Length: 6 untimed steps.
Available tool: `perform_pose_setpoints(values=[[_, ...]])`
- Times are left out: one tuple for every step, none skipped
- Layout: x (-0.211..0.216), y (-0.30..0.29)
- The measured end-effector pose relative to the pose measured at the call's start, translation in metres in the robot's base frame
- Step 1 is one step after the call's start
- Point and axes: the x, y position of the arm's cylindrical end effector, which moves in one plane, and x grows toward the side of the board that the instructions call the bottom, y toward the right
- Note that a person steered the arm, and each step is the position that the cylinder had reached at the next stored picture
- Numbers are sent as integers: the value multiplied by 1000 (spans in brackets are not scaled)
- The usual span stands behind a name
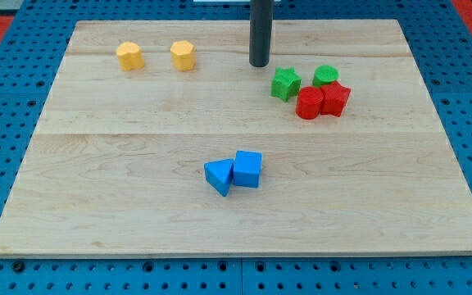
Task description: Move yellow hexagon into yellow heart
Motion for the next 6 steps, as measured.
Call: perform_pose_setpoints(values=[[-2,0],[-6,0],[-7,0],[-8,-2],[-8,-32],[-18,-75]])
